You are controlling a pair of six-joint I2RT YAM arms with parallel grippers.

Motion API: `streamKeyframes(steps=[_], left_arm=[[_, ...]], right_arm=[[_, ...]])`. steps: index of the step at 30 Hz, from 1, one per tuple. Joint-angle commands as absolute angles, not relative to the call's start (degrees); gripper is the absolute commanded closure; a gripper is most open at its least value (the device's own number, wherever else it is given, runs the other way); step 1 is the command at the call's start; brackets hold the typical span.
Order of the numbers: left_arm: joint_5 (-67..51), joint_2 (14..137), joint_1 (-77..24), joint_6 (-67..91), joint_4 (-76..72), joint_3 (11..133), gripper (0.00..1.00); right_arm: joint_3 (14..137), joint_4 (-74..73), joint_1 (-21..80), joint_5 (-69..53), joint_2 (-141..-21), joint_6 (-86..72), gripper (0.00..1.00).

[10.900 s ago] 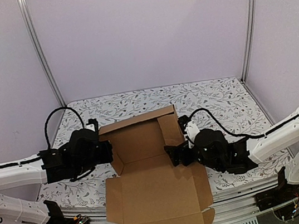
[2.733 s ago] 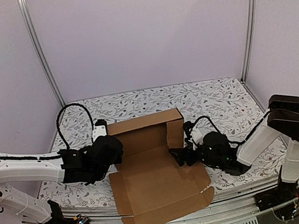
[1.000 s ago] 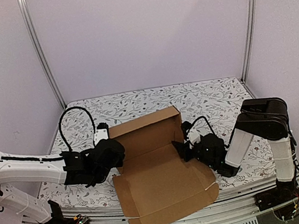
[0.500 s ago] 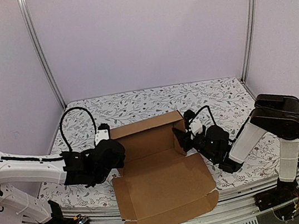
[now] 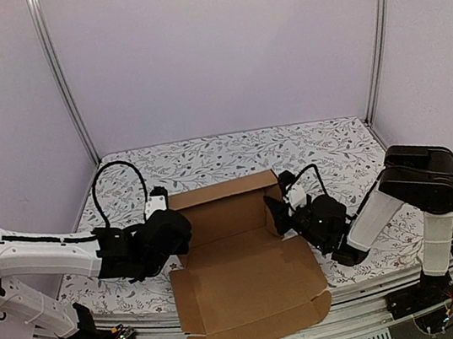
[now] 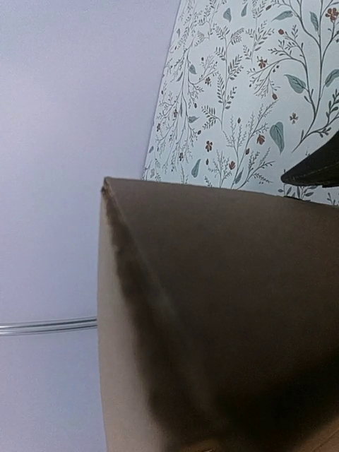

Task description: Fold the paper box

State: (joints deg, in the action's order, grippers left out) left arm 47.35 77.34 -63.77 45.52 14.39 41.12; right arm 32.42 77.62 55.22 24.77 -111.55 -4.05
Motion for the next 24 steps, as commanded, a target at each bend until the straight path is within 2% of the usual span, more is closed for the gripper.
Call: streamKeyframes(steps=[1,3,8,13,16,19,24], left_arm=[[45.3,77.8,-65.7,45.4,14.8,42.8,1.00],[45.4,77.8,-65.8,45.9,15.0,42.9,1.00],[45.3,77.9,-66.0,46.9,15.1,43.1,0.98],[45.0,78.2,-66.1,47.0,15.6,43.2,0.55],[44.7,77.2,-66.2,46.7,16.1,43.0,0.38],[44.2,75.5,-66.2,46.4,17.6,43.0,0.31],[43.0,72.7,-66.3,47.0,21.6,43.6,0.29]], right_arm=[[31.5,80.5,57.0,31.1,-114.0,-4.0,0.85],[31.2,80.4,57.5,32.1,-114.5,-4.2,1.00],[31.2,80.4,58.0,33.6,-115.1,-4.7,1.00],[32.0,80.4,58.0,33.5,-114.5,-3.9,1.00],[32.7,80.4,58.0,33.5,-114.7,-3.1,1.00],[33.5,80.4,58.1,34.0,-115.0,-2.0,1.00],[35.4,80.0,58.1,34.9,-115.8,-0.6,1.00]])
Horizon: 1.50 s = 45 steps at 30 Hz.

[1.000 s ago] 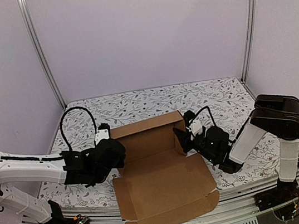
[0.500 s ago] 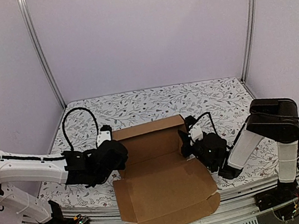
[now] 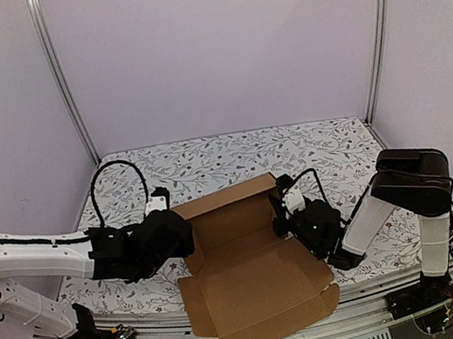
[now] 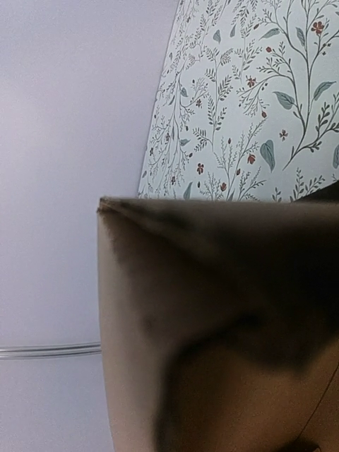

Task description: Fold the paper box

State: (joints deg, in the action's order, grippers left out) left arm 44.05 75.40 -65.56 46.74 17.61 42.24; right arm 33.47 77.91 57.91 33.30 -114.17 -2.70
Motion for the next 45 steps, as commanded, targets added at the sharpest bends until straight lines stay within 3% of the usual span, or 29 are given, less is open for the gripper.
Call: streamKeyframes(steps=[1,7,18,25,33,37,41,45], left_arm=[[43.0,72.2,-66.3,47.3,22.3,43.6,0.29],[39.8,68.6,-66.3,47.2,24.5,42.9,0.27],[19.2,63.9,-66.2,34.6,25.5,46.1,0.24],[18.5,61.6,-65.7,29.1,31.4,54.1,0.27],[19.7,65.3,-63.2,23.2,37.4,66.1,0.49],[15.6,67.1,-58.7,21.7,33.2,66.4,0.78],[9.5,70.5,-55.1,21.9,28.6,65.5,0.98],[6.4,74.4,-53.9,22.1,25.4,65.0,1.00]], right_arm=[[35.7,80.0,58.0,35.1,-116.1,0.3,1.00],[37.1,79.5,58.1,35.3,-117.0,2.1,1.00],[39.1,80.4,55.2,29.8,-120.1,4.3,1.00],[40.0,80.4,53.1,19.5,-121.3,5.0,1.00],[41.3,80.4,52.1,12.1,-122.8,6.3,1.00],[42.7,80.4,51.7,8.6,-123.7,7.3,1.00],[43.1,80.5,51.5,5.0,-124.3,6.8,1.00],[43.9,80.4,51.4,4.7,-124.5,6.4,1.00]])
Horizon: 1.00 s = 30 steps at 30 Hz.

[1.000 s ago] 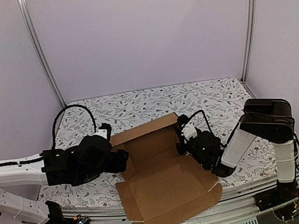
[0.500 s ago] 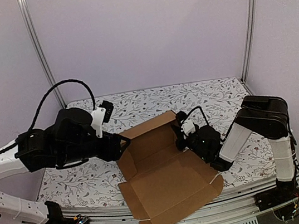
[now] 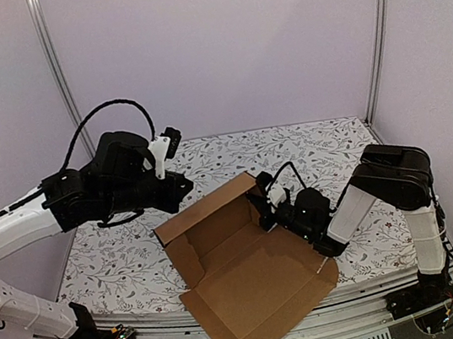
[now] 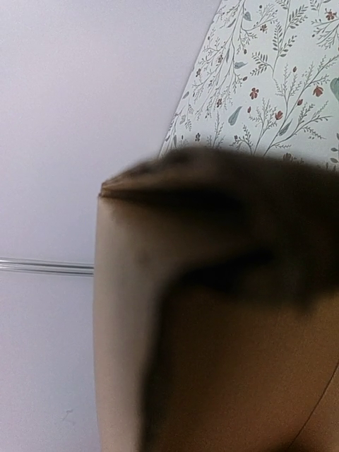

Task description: Fold the paper box

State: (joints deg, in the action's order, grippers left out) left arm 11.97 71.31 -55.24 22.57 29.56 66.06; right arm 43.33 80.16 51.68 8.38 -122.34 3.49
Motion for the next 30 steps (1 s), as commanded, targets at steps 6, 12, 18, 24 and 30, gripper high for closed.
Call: streamKeyframes(steps=[6,12,18,24,30], left_arm=[[3.9,78.2,-52.6,23.4,19.7,62.1,1.00],[2.9,81.8,-52.5,24.4,16.3,59.2,1.00],[2.1,83.6,-52.5,26.0,14.7,56.8,1.00],[3.2,83.2,-52.5,26.1,14.8,55.7,1.00],[3.2,83.1,-52.5,26.0,14.8,55.6,1.00]], right_arm=[[44.5,80.5,51.4,4.4,-125.6,5.9,1.00],[44.5,80.5,51.4,4.3,-126.7,4.4,0.99],[44.1,80.5,51.3,4.5,-127.1,2.7,0.85],[42.5,80.5,51.5,4.3,-125.9,1.1,0.69],[40.3,80.5,51.5,4.7,-124.2,0.3,0.63]])
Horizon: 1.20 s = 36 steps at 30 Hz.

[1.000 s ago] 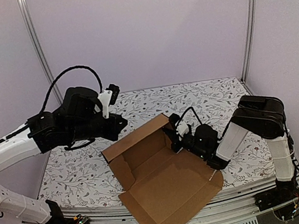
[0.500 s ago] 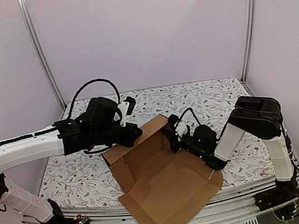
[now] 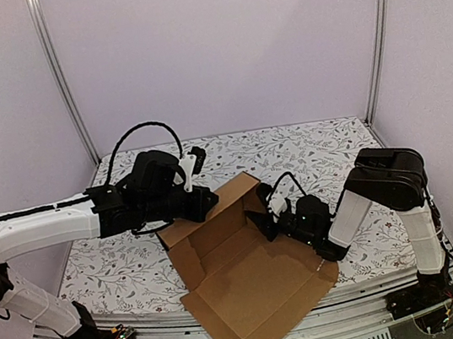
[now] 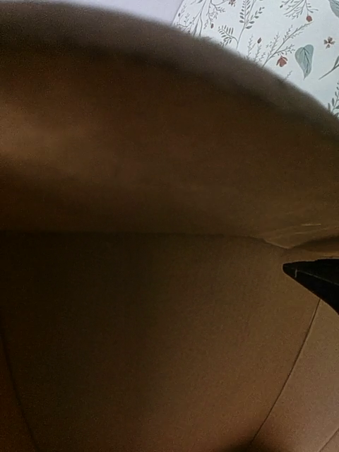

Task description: Fold the paper box

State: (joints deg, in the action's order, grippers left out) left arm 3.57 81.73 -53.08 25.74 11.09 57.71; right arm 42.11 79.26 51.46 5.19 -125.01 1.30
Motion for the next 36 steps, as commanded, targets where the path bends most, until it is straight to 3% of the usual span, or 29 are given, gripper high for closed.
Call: streamKeyframes(steps=[1,12,14,16,17,23,27,32,36], left_arm=[[3.3,83.1,-52.5,26.0,14.8,55.5,1.00],[2.9,82.6,-52.5,25.7,15.1,55.5,1.00],[2.9,82.6,-52.5,25.7,15.2,55.5,1.00],[2.8,82.5,-52.5,25.8,15.3,55.5,1.00],[2.8,82.4,-52.5,25.8,15.4,55.5,1.00],[2.7,82.2,-52.5,25.7,15.6,55.7,1.00],[2.3,82.7,-52.5,26.0,15.4,55.8,1.00],[2.0,82.6,-52.5,26.3,15.3,55.8,1.00],[1.9,82.7,-52.5,26.5,15.3,55.7,1.00]], right_arm=[[40.1,80.5,51.5,4.9,-123.9,0.3,0.63],[40.5,80.5,51.5,9.3,-122.6,-1.8,0.63],[41.0,80.6,51.5,9.5,-122.8,-1.8,0.75],[41.5,80.5,51.4,9.6,-122.8,-1.2,0.97],[41.7,80.5,51.5,10.0,-122.9,-1.0,1.00],[42.0,80.5,51.5,11.3,-123.5,-0.6,0.99],[42.4,80.5,51.5,11.4,-123.2,-0.6,0.91],[43.0,80.5,51.4,11.8,-123.2,-0.6,0.71],[43.7,80.5,51.5,12.4,-122.8,-0.6,0.68]])
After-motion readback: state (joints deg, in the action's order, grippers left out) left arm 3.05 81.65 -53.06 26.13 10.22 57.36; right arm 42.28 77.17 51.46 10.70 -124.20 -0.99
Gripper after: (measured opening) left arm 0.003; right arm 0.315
